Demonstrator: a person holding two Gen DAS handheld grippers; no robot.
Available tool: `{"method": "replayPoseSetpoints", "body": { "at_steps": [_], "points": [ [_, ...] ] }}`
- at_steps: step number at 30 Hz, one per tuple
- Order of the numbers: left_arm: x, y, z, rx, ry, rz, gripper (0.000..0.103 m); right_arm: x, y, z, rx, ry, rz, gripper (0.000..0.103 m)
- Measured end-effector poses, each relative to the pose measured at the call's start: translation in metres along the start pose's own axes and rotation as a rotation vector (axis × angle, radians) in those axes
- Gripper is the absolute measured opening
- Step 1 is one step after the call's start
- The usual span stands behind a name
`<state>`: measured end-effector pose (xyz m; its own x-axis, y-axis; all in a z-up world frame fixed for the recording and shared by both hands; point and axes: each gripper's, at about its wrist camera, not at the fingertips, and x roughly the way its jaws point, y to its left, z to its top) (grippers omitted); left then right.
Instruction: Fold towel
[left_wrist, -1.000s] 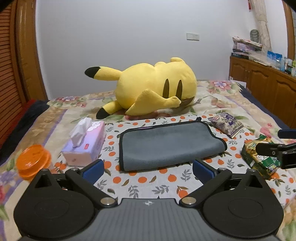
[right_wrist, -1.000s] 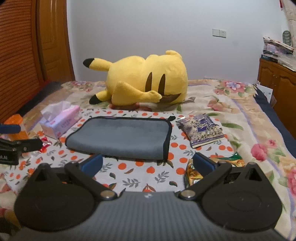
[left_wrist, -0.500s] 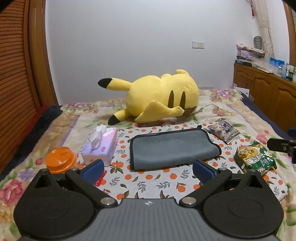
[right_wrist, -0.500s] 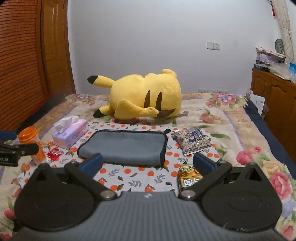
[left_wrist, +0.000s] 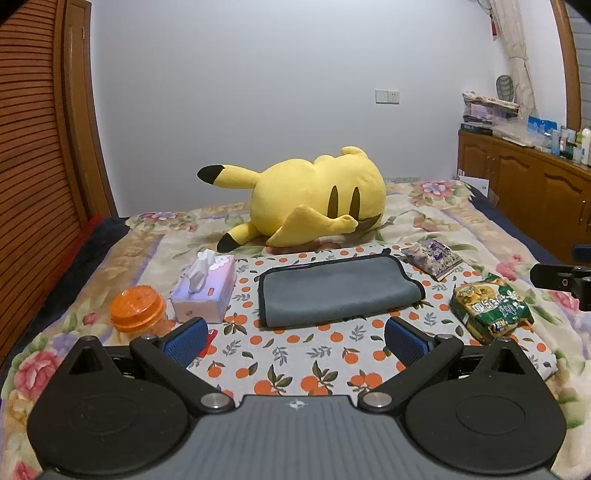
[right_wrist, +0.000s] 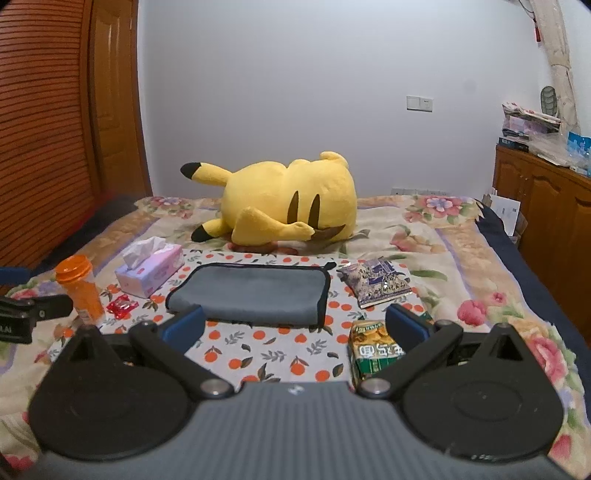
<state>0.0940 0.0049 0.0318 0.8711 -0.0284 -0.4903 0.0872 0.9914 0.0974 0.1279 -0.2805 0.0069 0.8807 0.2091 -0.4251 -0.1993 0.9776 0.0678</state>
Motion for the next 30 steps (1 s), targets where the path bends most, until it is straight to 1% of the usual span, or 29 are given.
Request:
{"method": "replayPoseSetpoints", "body": {
  "at_steps": [11,22,30],
  "points": [
    [-0.02,-0.006,-0.026,-0.005,0.014,-0.014,0.103,-0.02,0.005,-0.018,-0.003,0.003,-0.004,0.103],
    [-0.027,-0.012,-0.05,-0.002,0.037,-0.024,0.103,-0.032,0.01,-0.042,0.003,0.013,0.004,0.103],
    [-0.029,-0.012,-0.071,-0.02,0.06,-0.028,0.103,-0.038,0.014,-0.058,0.003,0.03,0.005,0.103]
  ]
}}
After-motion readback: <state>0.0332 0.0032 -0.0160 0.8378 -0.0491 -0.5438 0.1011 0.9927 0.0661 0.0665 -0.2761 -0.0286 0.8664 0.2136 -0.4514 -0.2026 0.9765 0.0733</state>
